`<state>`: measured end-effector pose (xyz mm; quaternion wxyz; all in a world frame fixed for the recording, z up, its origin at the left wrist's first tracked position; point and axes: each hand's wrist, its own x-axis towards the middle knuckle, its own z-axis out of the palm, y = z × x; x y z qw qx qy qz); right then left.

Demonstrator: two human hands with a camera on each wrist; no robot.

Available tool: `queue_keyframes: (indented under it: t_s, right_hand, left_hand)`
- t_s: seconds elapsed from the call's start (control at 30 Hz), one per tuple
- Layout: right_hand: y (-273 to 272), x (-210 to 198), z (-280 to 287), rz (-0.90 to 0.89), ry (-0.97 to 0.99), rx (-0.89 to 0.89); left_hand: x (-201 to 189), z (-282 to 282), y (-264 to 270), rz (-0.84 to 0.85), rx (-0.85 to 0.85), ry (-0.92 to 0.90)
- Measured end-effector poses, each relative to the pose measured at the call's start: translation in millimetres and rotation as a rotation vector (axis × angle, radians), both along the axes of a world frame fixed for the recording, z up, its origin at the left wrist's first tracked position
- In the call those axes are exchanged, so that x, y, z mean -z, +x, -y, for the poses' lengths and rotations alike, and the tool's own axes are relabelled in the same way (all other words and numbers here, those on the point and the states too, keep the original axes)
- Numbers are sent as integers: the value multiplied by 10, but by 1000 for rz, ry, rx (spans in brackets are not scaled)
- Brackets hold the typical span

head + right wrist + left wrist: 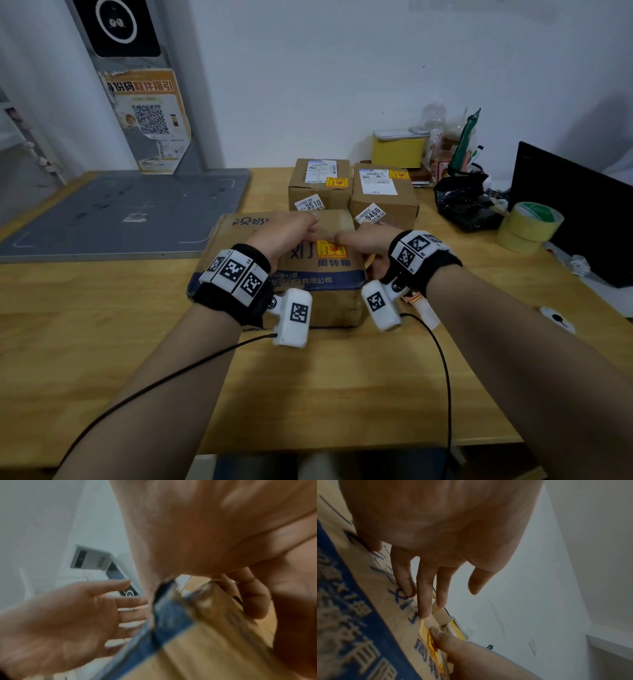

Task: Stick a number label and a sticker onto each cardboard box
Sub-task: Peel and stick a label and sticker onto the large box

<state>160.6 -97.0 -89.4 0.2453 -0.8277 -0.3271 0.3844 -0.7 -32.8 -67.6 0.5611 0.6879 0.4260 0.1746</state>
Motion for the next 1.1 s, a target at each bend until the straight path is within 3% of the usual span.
queue_keyframes:
  t_s: [0.27,0.37,0.57,0.87,1.1]
  right_hand:
    - [-3,-28,162,-167,43,22]
    - [-98,-41,171,-124,-22,-69]
    - [-171,-7,160,34,26,-169]
    - [0,46,266,-261,95,-32]
    - [53,45,350,-221,134,-8]
  left_hand:
    - [13,-6,5,-6,9,12]
    - [13,-14,6,6,8,13]
    - [57,-26,1,46,6,27]
    - [108,-10,-25,20,42,39]
    - [149,-13,-58,-44,46,89]
